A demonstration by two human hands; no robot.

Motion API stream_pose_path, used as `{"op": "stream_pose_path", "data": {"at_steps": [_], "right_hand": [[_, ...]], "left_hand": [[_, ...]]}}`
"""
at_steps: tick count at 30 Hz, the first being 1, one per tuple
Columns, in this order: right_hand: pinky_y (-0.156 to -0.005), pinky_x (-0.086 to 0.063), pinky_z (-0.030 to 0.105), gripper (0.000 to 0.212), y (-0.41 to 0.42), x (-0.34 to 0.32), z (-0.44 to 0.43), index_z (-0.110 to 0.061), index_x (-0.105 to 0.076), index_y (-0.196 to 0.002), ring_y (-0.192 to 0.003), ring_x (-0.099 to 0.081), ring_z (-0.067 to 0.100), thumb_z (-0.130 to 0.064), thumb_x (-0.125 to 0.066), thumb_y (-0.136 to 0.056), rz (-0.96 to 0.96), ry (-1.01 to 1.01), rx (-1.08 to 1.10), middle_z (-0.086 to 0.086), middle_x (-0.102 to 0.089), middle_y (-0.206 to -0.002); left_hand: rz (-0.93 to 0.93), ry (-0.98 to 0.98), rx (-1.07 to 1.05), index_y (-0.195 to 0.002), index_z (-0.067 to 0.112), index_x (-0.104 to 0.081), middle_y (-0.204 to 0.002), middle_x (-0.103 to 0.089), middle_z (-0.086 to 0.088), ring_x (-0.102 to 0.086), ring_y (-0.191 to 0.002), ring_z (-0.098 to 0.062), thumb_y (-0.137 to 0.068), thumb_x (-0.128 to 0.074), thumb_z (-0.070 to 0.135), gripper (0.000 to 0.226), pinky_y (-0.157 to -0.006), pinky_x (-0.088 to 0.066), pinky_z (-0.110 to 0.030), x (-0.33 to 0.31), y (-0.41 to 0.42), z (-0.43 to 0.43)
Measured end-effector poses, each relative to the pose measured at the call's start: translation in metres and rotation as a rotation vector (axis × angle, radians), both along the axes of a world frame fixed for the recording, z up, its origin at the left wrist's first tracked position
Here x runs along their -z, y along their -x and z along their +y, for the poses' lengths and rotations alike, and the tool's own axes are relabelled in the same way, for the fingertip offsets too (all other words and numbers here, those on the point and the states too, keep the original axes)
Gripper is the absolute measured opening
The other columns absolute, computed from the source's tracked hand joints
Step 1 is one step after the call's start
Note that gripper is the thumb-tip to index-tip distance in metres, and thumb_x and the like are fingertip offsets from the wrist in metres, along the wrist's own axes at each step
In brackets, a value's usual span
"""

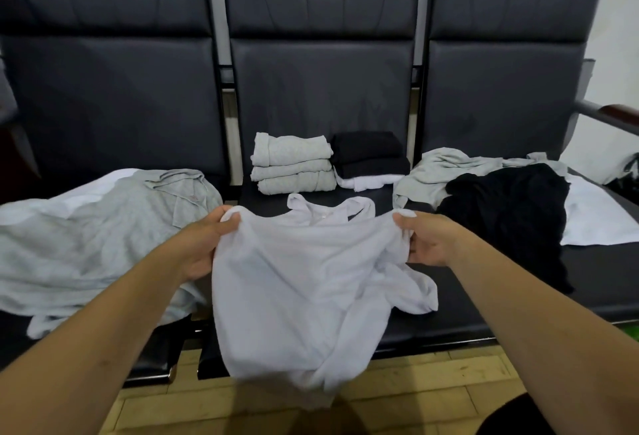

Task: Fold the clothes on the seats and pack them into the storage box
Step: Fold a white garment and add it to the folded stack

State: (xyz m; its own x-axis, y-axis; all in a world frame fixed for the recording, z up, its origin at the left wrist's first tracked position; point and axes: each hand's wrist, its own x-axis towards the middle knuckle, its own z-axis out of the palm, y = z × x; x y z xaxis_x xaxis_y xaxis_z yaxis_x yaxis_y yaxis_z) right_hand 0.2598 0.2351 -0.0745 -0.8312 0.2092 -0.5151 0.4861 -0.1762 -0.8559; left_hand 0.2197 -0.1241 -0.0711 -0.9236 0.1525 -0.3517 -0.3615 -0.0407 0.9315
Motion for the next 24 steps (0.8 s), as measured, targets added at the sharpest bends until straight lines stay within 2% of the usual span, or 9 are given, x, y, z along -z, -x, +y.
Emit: {"op": "stream_pose_path", "data": {"at_steps": [2,5,9,11,13,15,18,21,24], "right_hand": [[-0.076,-0.058,0.045,0.027,-0.002,-0.012,-0.001,-0.008,-0.063,-0.125,-0.103,-0.069,0.030,-0.014,-0.063,-0.098,0.047,-0.008,0.032,0.014,-0.072,-0.116],[-0.076,-0.058,0.043,0.027,-0.002,-0.043,0.004,-0.004,-0.064,-0.120,-0.102,-0.069,0.028,-0.012,-0.067,-0.095,0.107,-0.005,0.055,0.015,-0.071,-0.113],[-0.058,-0.061,0.033,0.027,0.002,-0.092,0.010,-0.005,-0.062,-0.120,-0.081,-0.073,0.021,-0.009,-0.068,-0.094,0.293,0.042,0.164,0.012,-0.072,-0.101],[-0.054,-0.060,0.034,0.018,0.006,-0.109,0.014,-0.007,-0.065,-0.112,-0.073,-0.075,0.021,-0.012,-0.067,-0.095,0.353,0.131,0.214,0.011,-0.073,-0.098],[-0.057,-0.060,0.034,0.021,0.005,-0.122,0.014,-0.006,-0.064,-0.116,-0.079,-0.076,0.022,-0.015,-0.063,-0.098,0.350,0.161,0.106,0.012,-0.074,-0.104],[-0.063,-0.062,0.034,0.026,0.005,-0.130,0.015,-0.007,-0.061,-0.124,-0.090,-0.075,0.024,-0.005,-0.060,-0.097,0.339,0.063,-0.055,0.014,-0.071,-0.113],[-0.079,-0.061,0.036,0.030,0.009,-0.140,0.019,-0.009,-0.067,-0.115,-0.106,-0.069,0.030,0.010,-0.061,-0.092,0.341,-0.237,-0.176,0.016,-0.066,-0.121],[-0.088,-0.059,0.042,0.020,0.016,-0.154,0.023,-0.012,-0.072,-0.098,-0.103,-0.068,0.030,0.005,-0.067,-0.090,0.423,-0.504,-0.102,0.017,-0.066,-0.118],[-0.086,-0.059,0.051,0.013,0.021,-0.166,0.026,-0.009,-0.071,-0.102,-0.091,-0.066,0.029,-0.001,-0.063,-0.095,0.489,-0.606,-0.028,0.015,-0.067,-0.110]], "left_hand": [[0.027,-0.011,-0.079,-0.124,0.019,-0.059,-0.114,-0.068,-0.007,-0.065,-0.102,-0.024,-0.103,-0.052,0.024,0.022,-0.084,-0.053,-0.038,-0.010,-0.002,-0.003],[0.038,-0.066,-0.203,-0.129,0.014,-0.059,-0.118,-0.068,-0.010,-0.067,-0.096,-0.021,-0.098,-0.059,0.028,0.034,-0.074,-0.054,-0.035,-0.031,-0.001,-0.012],[0.091,-0.047,-0.174,-0.093,0.012,-0.068,-0.080,-0.074,-0.004,-0.071,-0.065,-0.011,-0.097,-0.059,0.020,0.012,-0.054,-0.055,-0.024,-0.074,-0.001,-0.018],[0.129,-0.079,-0.262,-0.106,0.009,-0.069,-0.089,-0.075,-0.004,-0.072,-0.074,-0.013,-0.093,-0.066,0.015,0.014,-0.055,-0.058,-0.028,-0.096,0.005,-0.020],[0.205,-0.094,-0.329,-0.110,0.011,-0.064,-0.096,-0.071,-0.007,-0.071,-0.077,-0.014,-0.092,-0.064,0.006,0.018,-0.054,-0.058,-0.029,-0.118,0.009,-0.022],[0.300,-0.067,-0.323,-0.099,0.017,-0.060,-0.092,-0.065,-0.007,-0.067,-0.073,-0.014,-0.094,-0.058,-0.002,0.019,-0.053,-0.056,-0.026,-0.137,0.013,-0.023],[0.432,0.062,-0.190,-0.089,0.017,-0.060,-0.084,-0.061,-0.007,-0.065,-0.069,-0.013,-0.096,-0.053,-0.005,0.024,-0.061,-0.058,-0.022,-0.159,0.012,-0.023],[0.498,0.270,-0.128,-0.088,0.016,-0.066,-0.088,-0.062,-0.006,-0.063,-0.072,-0.014,-0.098,-0.054,0.001,0.021,-0.064,-0.057,-0.023,-0.171,0.014,-0.027],[0.519,0.499,-0.166,-0.099,0.018,-0.071,-0.098,-0.063,-0.005,-0.061,-0.082,-0.018,-0.096,-0.062,0.009,0.012,-0.062,-0.054,-0.028,-0.180,0.017,-0.034]]}}
